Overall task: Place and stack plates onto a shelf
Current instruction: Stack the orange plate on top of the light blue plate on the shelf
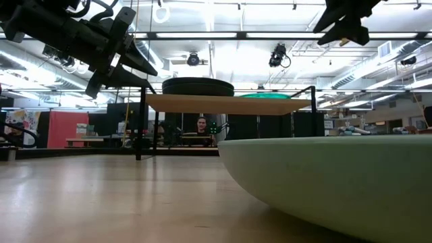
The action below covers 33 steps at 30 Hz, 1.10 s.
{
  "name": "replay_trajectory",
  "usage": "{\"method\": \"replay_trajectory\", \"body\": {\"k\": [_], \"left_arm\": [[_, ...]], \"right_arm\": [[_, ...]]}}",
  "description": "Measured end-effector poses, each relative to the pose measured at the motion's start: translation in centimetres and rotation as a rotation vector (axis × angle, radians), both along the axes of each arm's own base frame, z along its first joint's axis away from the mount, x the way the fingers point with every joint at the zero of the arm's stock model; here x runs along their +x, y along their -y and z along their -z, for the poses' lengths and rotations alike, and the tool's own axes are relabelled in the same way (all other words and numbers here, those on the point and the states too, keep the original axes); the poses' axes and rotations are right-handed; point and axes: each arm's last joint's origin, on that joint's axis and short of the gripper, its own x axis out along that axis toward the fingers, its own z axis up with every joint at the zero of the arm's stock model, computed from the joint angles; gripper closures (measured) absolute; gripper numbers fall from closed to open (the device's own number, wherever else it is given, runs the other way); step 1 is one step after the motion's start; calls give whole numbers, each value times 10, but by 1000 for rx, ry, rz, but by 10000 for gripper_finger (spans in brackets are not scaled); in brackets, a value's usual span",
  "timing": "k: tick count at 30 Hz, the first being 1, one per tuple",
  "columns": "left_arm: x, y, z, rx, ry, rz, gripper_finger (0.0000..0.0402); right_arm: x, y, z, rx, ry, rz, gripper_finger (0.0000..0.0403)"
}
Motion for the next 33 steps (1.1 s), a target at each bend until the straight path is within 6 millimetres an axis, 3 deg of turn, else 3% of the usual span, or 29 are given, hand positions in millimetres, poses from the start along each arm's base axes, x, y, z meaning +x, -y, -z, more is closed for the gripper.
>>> {"method": "replay_trajectory", "body": {"k": [10, 21, 33], "left_arm": [[0, 0, 0, 0, 0, 0, 237], [0, 0, 0, 0, 0, 0, 237], [1, 1, 0, 43, -42, 71, 237]], "right_arm": [[26, -35, 14, 13, -78, -79, 240], [57, -73, 45, 8, -219, -115, 240], [86, -91, 83, -20, -377, -78, 240]]}}
